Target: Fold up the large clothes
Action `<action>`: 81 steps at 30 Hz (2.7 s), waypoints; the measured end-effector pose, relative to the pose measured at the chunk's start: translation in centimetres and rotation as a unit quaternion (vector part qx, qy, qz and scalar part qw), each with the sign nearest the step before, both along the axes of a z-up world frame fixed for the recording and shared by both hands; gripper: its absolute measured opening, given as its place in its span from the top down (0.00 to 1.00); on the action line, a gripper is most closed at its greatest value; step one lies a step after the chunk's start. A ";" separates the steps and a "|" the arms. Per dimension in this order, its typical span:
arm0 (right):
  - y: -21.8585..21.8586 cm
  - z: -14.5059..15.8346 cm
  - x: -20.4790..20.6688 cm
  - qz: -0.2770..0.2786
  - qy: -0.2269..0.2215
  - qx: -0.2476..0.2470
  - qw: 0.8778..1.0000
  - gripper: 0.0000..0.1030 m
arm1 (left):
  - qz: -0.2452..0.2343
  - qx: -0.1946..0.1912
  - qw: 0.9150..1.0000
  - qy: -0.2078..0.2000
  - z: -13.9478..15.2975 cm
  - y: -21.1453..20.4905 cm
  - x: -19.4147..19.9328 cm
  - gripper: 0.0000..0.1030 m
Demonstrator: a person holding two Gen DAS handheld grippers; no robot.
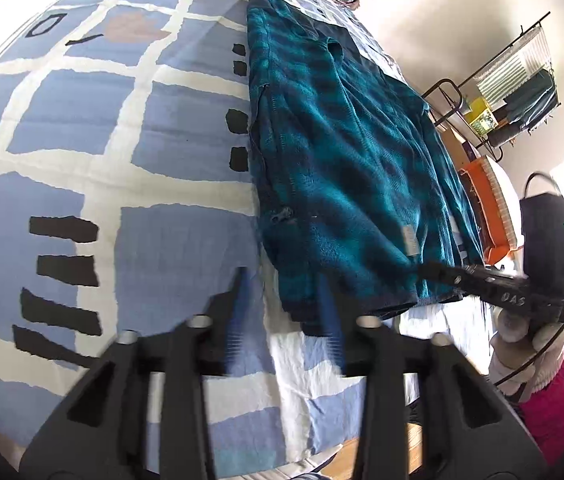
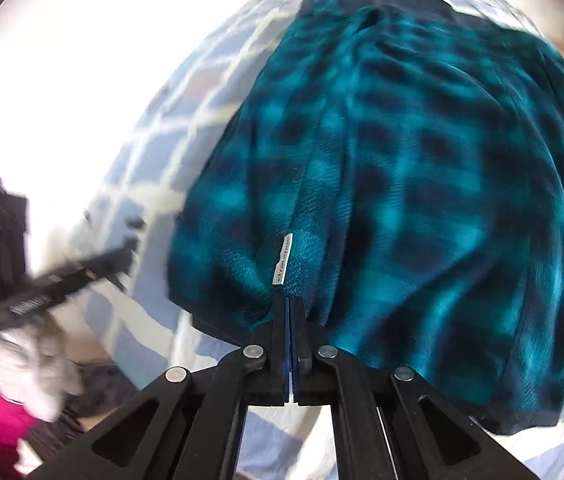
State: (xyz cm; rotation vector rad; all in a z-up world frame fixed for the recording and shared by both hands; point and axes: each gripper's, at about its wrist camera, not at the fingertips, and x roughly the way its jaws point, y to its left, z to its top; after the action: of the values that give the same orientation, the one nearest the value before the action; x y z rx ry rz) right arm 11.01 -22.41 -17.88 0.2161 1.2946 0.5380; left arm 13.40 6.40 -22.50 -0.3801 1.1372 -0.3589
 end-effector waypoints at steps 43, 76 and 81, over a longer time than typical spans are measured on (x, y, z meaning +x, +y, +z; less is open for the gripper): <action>-11.7 5.8 -1.3 -0.099 -0.135 -0.020 0.986 0.60 | -0.114 0.179 0.975 -0.066 -3.6 -13.0 -0.4 0.66; -42.9 -4.3 -5.9 -0.372 0.025 0.046 0.927 0.75 | -0.218 0.040 0.969 -0.114 5.6 -29.0 -3.4 0.66; -40.9 -0.4 -6.5 -0.341 -0.027 0.036 0.939 0.94 | -0.203 0.033 0.972 -0.111 5.4 -27.5 -2.8 0.66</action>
State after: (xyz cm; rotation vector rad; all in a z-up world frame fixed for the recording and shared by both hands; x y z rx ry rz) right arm 4.52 -63.35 -18.24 0.6768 1.0571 -0.0053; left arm 10.63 -21.07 -17.09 -0.0420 0.9990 -0.7028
